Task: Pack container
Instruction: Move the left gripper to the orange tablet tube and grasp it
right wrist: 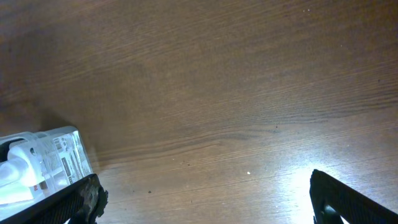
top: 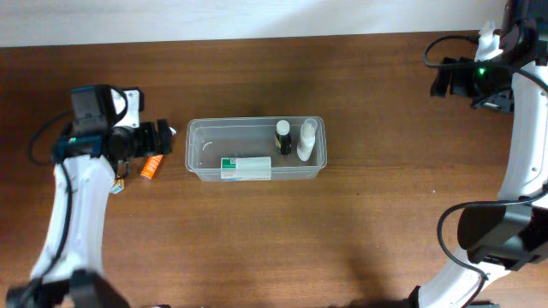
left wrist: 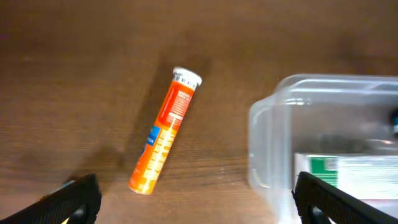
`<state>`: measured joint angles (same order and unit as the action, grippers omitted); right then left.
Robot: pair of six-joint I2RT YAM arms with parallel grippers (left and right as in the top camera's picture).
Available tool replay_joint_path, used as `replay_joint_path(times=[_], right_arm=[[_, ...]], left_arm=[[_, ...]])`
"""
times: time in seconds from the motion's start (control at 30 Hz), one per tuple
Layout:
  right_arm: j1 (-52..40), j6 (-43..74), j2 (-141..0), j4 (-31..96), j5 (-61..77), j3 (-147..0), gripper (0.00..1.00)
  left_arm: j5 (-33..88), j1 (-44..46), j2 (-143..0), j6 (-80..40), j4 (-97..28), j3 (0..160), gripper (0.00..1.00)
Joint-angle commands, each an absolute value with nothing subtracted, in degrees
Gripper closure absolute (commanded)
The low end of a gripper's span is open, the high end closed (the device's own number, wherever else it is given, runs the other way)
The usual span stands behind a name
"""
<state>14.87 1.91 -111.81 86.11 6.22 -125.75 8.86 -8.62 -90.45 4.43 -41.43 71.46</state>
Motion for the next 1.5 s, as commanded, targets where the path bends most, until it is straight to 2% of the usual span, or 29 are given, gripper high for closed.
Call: replay_joint_path(times=[0.0, 0.33, 0.7, 0.73, 0.93, 1.13, 1.3, 1.4, 1.47], right_arm=[[15.1, 2.2, -111.4, 86.1, 5.7, -126.6, 0.02], [15.1, 2.2, -111.4, 86.1, 5.7, -126.6, 0.02], [15.1, 2.2, -111.4, 86.1, 5.7, -126.6, 0.02], [15.1, 2.2, -111.4, 86.1, 5.7, -126.6, 0.02], [15.1, 2.2, -111.4, 86.1, 5.7, -126.6, 0.02], [15.1, 2.2, -111.4, 86.1, 5.7, -126.6, 0.02], [15.1, 2.2, -111.4, 86.1, 5.7, -126.6, 0.02], [15.1, 2.2, -111.4, 86.1, 5.7, -126.6, 0.02], [15.1, 2.2, -111.4, 86.1, 5.7, -126.6, 0.02]], left_arm=[[9.0, -9.0, -94.7, 8.4, -40.7, 72.4, 0.01], [0.4, -9.0, -99.4, 13.3, -35.9, 72.3, 0.07], [0.6, -8.4, -107.9, 16.8, -31.6, 72.3, 0.11], [0.6, -8.4, -108.4, 17.7, -31.5, 72.3, 0.16], [0.6, -8.3, -110.6, 21.7, -29.5, 72.3, 0.19], [0.7, -8.3, -114.0, 22.9, -27.4, 72.3, 0.34], [0.8, -8.3, -116.2, 22.9, -27.4, 72.3, 0.35], [0.8, -8.3, -117.2, 24.1, -27.3, 72.3, 0.39], [0.8, -8.3, -117.3, 24.1, -27.0, 72.3, 0.57]])
